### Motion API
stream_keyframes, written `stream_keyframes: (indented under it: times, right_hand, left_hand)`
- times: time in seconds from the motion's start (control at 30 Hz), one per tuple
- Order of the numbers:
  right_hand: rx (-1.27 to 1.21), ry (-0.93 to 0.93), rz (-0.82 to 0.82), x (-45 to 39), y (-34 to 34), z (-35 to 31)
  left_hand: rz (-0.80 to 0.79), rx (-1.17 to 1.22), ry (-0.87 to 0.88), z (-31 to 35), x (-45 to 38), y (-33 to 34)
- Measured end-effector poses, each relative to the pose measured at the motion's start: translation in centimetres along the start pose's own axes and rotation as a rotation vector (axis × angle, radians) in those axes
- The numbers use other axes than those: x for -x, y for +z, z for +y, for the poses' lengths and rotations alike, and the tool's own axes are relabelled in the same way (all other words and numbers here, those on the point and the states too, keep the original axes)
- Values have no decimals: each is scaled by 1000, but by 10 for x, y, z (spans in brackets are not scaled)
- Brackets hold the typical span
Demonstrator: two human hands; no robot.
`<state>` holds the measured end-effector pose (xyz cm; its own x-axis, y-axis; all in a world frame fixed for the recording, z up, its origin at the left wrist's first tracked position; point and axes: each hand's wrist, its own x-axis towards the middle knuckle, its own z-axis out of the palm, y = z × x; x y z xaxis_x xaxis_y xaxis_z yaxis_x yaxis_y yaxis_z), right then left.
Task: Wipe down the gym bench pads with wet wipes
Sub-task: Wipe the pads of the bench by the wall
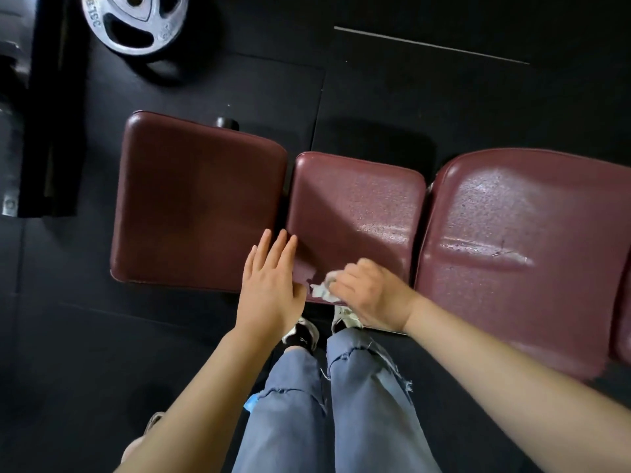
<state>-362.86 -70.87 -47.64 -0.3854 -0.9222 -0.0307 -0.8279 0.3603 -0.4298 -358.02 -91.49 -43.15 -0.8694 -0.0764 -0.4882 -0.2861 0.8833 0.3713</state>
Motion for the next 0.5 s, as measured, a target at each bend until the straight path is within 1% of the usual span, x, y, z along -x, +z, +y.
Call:
stream_keyframes:
  times: [0.03,0.07,0.13,0.17,0.2,0.23,0.27,0.3,0.37,0.4,0.43,0.5]
  right_hand:
    - [16,2,-19,-14,-10,16]
    - [68,65,-11,-32,-22,36]
    - [213,311,41,-69,-46,87]
    - [237,453,80,-80,-54,107]
    - [211,566,115,-84,-57,114]
    - [170,623,144,-81,-53,110]
    - [111,616,151,-72,-45,96]
    - [39,558,153,-56,-32,75]
    - [-65,369,135,-11,-2,21]
    - [-77,297,96,10,7,-4]
    - [-68,251,70,25,14,-17]
    - [-54,236,82,28,15,-5]
  left_hand:
    - [1,0,3,1,-1,0]
    - [0,-1,10,2,-3,1]
    - [-3,-7,26,3,-5,1]
    - [-9,-12,29,4,-6,1]
    - [-12,-15,29,5,-7,1]
    - [-10,-17,29,5,-8,2]
    - [-7,-17,27,6,-9,2]
    - [-7,-16,25,7,-9,1]
    - [-18,-9,24,9,-9,1]
    - [-26,-3,22,10,-9,2]
    - [-34,3,18,11,-10,2]
    - [-45,5,12,12,-12,3]
